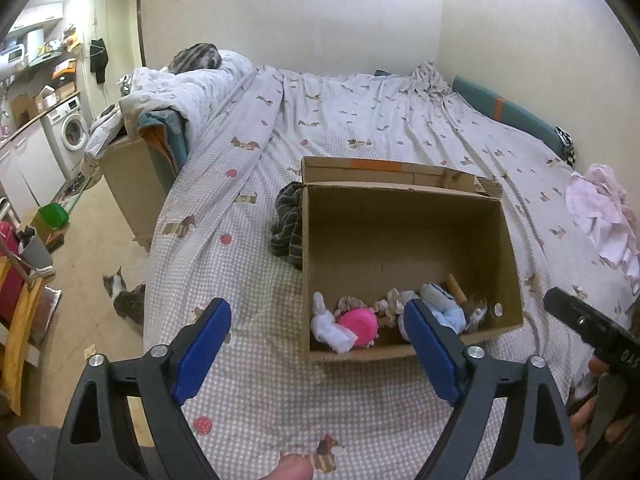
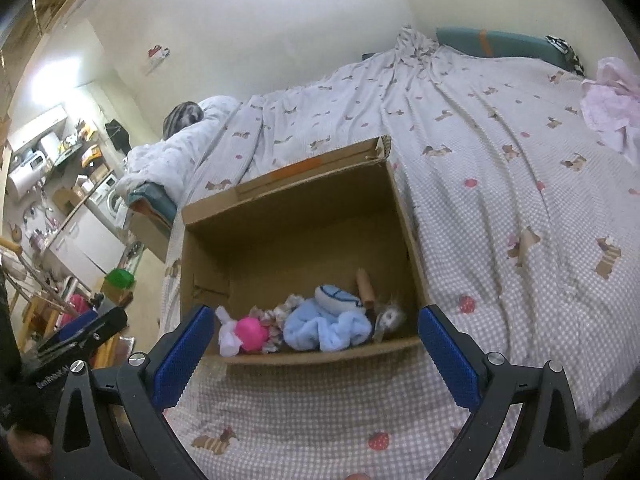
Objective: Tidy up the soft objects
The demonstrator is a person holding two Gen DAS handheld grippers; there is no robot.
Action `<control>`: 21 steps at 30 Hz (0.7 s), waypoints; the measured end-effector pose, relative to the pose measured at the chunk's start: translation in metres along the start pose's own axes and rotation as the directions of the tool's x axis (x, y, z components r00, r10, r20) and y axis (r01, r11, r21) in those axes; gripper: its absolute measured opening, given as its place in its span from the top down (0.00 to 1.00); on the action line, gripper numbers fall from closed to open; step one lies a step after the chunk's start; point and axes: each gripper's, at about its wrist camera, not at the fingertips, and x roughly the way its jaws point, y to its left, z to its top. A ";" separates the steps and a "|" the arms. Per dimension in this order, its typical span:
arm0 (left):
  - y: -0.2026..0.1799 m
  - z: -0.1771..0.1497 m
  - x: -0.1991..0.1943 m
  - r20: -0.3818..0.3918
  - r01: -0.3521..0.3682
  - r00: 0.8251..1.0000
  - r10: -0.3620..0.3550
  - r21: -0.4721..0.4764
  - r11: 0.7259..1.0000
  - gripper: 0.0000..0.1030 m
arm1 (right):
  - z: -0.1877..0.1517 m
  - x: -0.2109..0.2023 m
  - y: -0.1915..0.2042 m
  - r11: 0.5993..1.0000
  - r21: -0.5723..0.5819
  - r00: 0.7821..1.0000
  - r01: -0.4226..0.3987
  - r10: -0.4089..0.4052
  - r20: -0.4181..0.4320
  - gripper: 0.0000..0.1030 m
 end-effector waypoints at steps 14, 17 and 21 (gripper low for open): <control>0.006 -0.029 -0.015 0.016 0.011 1.000 -0.012 0.008 1.000 0.01 | -0.029 -0.009 0.014 0.993 -0.090 0.997 0.072 -0.072 0.002 0.00; 0.005 -0.031 -0.008 0.001 0.015 1.000 -0.015 -0.005 1.000 0.01 | -0.029 -0.007 0.014 0.993 -0.089 0.996 0.084 -0.084 0.006 0.00; 0.004 -0.033 -0.002 -0.012 0.017 1.000 -0.017 -0.012 1.000 0.01 | -0.028 -0.006 0.015 0.992 -0.087 0.996 0.091 -0.091 0.006 0.00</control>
